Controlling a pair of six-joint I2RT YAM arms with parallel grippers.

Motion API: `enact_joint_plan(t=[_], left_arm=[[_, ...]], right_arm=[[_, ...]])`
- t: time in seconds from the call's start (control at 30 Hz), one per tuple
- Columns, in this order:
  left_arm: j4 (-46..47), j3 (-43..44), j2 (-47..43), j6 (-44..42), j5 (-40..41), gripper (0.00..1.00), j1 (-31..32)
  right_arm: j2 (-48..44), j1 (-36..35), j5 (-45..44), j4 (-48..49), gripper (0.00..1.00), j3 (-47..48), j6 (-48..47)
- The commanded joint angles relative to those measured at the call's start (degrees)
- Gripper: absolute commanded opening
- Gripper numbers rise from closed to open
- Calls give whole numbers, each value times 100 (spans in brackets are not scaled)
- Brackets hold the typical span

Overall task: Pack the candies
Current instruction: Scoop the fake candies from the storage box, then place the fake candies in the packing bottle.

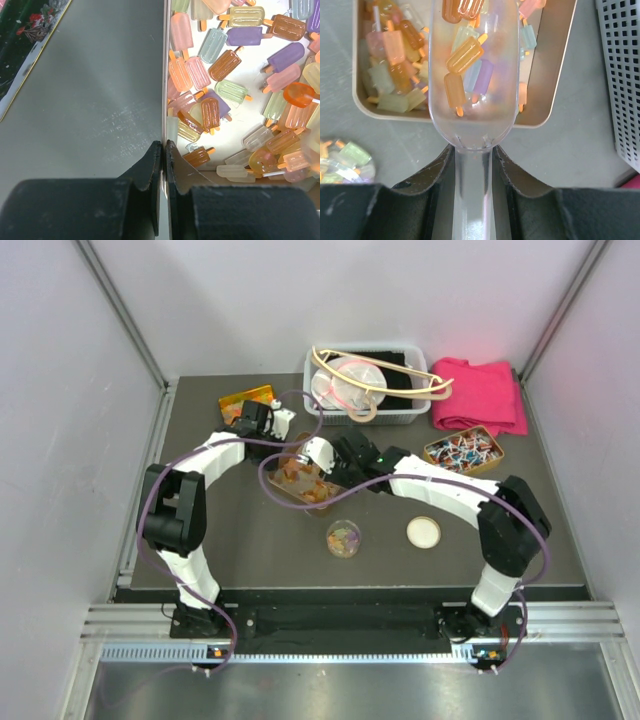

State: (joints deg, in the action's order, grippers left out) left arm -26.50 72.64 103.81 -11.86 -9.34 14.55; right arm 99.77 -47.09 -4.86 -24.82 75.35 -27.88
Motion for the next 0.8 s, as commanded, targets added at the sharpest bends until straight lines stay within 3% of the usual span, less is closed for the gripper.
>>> enact_joint_plan(t=[0.0, 0.37, 0.43, 0.53, 0.63, 0.67, 0.77], left_arm=[[198, 127, 174, 122, 47, 0, -145], [110, 338, 368, 17, -67, 1, -189], [101, 373, 394, -27, -242, 12, -206], [31, 426, 412, -123, -506, 14, -233], [-65, 522, 447, -211, -673, 23, -233], [-92, 532, 456, -220, -744, 30, -233], [-153, 602, 500, -308, -911, 34, -233]], right_arm=[[-755, 42, 468, 267, 0, -82, 55], [-2074, 51, 1189, -997, 0, -714, -481], [-2328, 51, 1198, -1304, 0, -890, -622], [-2567, 42, 1146, -1665, 0, -1189, -859], [-2848, 16, 944, -1868, 0, -1488, -1079], [-2979, -2, 900, -1982, 0, -1541, -1123], [-3129, -124, 619, -2175, 0, -1717, -1237]])
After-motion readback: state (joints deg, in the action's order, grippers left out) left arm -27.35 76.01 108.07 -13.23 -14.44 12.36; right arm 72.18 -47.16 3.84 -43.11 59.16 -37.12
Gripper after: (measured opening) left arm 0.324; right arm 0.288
